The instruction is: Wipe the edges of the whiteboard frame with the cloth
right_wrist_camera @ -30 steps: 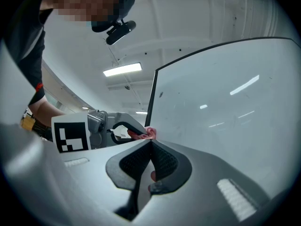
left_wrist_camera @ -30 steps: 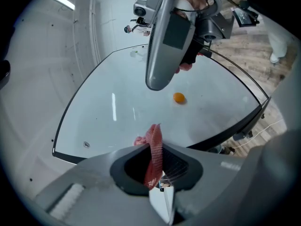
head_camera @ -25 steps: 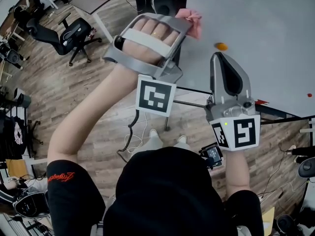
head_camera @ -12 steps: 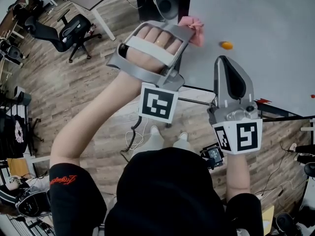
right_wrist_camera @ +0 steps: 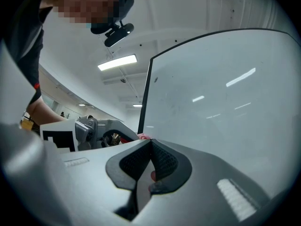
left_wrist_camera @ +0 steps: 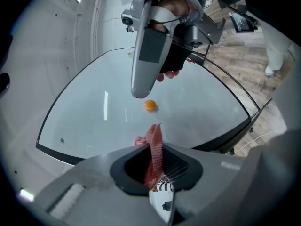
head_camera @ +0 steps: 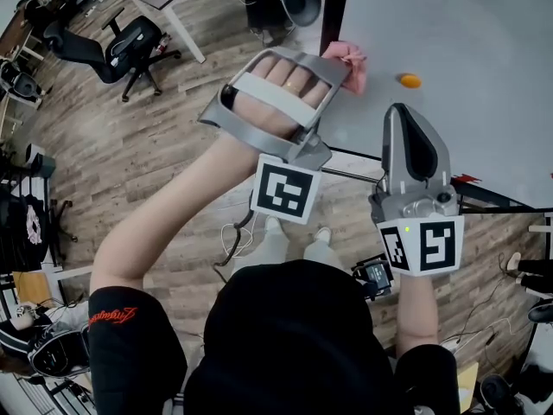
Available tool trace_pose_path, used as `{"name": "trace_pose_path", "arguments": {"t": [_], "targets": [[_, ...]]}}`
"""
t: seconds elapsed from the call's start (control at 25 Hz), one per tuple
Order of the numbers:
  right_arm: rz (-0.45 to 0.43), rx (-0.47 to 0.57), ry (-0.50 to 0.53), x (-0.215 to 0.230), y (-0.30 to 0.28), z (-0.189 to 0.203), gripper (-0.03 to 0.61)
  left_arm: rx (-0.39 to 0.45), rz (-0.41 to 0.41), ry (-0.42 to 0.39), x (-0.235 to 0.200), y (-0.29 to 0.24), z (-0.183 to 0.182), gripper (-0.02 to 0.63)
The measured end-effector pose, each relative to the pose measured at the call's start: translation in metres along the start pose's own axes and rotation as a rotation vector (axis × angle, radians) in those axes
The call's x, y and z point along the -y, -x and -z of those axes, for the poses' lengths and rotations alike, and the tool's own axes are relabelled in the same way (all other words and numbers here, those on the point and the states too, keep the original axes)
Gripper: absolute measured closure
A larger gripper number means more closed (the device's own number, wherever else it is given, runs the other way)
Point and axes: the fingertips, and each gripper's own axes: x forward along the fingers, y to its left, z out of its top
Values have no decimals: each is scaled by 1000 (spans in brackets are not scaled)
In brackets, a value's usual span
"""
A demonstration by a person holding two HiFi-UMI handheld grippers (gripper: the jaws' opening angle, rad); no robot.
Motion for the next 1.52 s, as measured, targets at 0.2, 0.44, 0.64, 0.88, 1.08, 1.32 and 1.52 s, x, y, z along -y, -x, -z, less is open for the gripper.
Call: {"name": "trace_pose_path", "arguments": {"t": [0.2,0.44,0.64,0.88,1.08,1.32,1.52], "targets": [[1,-15,-6,0,0,7,577,2,18,15,11,-3,-2,561],[10,-32,-9,1,2,13,577,9,43,13,27,-2,-4,561],[13,-46,-16,2,-4,23,577,13,60,17,40,-7,-1,561],[15,-64,-19,3,-1,32,577,19,80,24,52,-9,-5,561],[17,-73,-25,1,0,37,577,22,99,26,64,-7,-6,561],[18,-88,-31,5,2,43,577,27,116,36,75,-10,-10,561],[17,-99,-32,4,2,47,577,28,125,50,86,-11,-10,561]]}}
